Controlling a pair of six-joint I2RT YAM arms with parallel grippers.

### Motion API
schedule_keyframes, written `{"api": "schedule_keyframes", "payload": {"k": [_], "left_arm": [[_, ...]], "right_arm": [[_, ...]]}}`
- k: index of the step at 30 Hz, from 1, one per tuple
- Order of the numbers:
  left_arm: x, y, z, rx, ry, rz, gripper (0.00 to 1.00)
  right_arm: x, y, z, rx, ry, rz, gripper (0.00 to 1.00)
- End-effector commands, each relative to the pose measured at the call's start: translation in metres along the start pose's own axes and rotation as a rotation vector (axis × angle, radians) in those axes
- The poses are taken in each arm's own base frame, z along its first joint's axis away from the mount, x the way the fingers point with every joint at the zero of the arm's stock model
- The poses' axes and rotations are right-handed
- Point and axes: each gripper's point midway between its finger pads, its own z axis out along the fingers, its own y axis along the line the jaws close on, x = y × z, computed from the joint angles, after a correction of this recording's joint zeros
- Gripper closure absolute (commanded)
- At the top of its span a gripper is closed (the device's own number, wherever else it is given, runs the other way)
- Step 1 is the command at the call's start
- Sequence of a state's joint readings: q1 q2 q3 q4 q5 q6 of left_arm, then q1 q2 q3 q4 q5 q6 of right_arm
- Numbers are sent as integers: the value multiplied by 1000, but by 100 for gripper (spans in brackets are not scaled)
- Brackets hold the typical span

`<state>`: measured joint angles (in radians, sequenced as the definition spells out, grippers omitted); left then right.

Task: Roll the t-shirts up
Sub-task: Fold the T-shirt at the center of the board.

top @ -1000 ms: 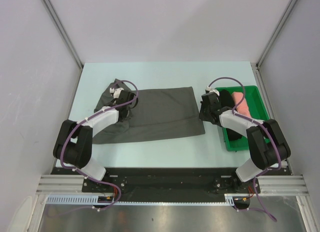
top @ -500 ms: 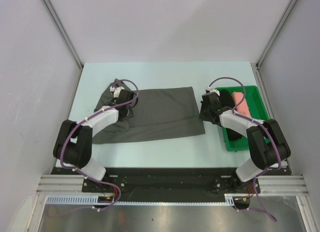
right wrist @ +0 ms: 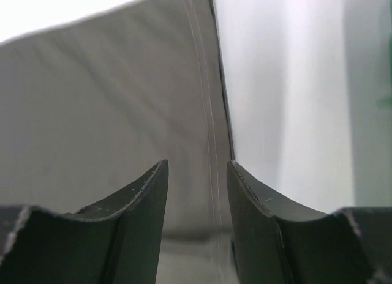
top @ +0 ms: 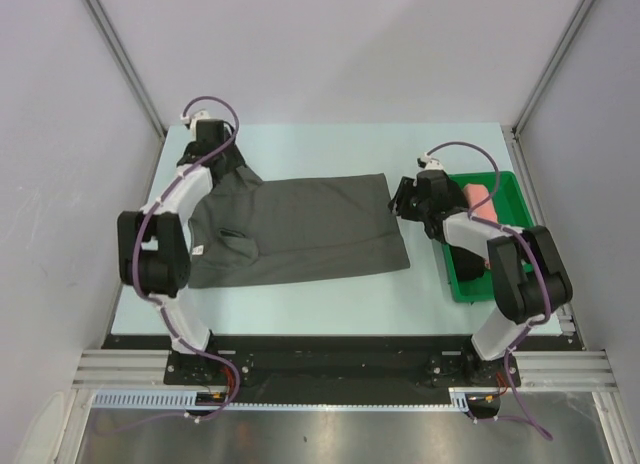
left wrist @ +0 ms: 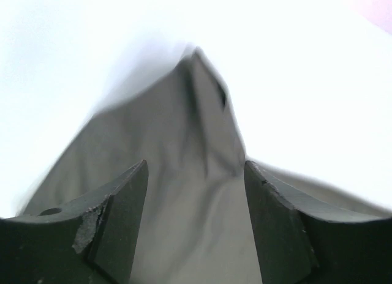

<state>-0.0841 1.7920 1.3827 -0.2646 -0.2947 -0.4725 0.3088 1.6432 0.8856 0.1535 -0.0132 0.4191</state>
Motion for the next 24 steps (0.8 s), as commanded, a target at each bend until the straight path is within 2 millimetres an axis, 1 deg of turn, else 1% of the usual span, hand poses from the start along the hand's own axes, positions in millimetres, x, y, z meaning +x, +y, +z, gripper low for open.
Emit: {"api": "schedule_keyframes", "payload": {"k": [1,2,3,4,5,6,7,8,9,10,11,12,13,14,16,17,18,19,20,21,22,23,24], "left_arm": [[-26,-32,45,143,-9,118,30],[-20,-28,56,113,21,129,30],[-23,-36,71,133,29,135,30],[-21,-39,78,145,42,138,32],[-31,-43,83,155,25,136,32],[-19,-41,97,142,48,144,32],[-19,-43,101,143,49,141,34],[-26,-48,105,151,38,138,35],[-12,-45,118,134,69,133,37],[-2,-37,122,103,120,127,41],[-17,-45,123,111,95,108,45],[-16,-44,126,102,105,93,46],[-9,-40,130,85,124,88,46],[-12,-40,130,74,121,74,46],[-5,-34,131,35,144,38,46],[-4,-32,131,20,149,28,46],[-1,-29,131,0,158,5,45],[0,-28,131,-9,160,-1,45],[0,-29,130,-2,159,-7,43],[0,-30,130,6,158,-7,43],[-1,-31,130,7,150,-15,42],[-2,-31,127,12,146,-19,37],[-4,-32,127,22,143,-18,35]], "right_arm": [[-53,30,30,-141,-142,-4,52],[-52,29,35,-143,-138,-2,53],[-60,33,39,-157,-153,-3,53],[-56,29,47,-154,-141,-1,53],[-58,29,50,-155,-147,-1,53],[-60,29,53,-159,-151,-4,53],[-64,28,57,-156,-156,-5,53],[-61,24,62,-147,-146,-6,53],[-60,22,65,-145,-141,-4,53],[-62,19,68,-141,-145,-1,54],[-58,14,73,-128,-131,3,53],[-58,12,76,-128,-126,7,53],[-61,11,78,-131,-130,10,53],[-57,3,84,-118,-112,23,53],[-58,-1,89,-124,-100,47,53],[-64,-2,91,-131,-109,57,53],[-58,-6,97,-134,-89,67,53],[-60,-6,99,-143,-85,83,53],[-67,-4,102,-152,-93,96,53],[-63,-8,107,-162,-80,111,52],[-65,-7,109,-172,-82,131,51],[-64,-6,113,-177,-74,139,50],[-69,-5,119,-179,-76,149,48]]}}
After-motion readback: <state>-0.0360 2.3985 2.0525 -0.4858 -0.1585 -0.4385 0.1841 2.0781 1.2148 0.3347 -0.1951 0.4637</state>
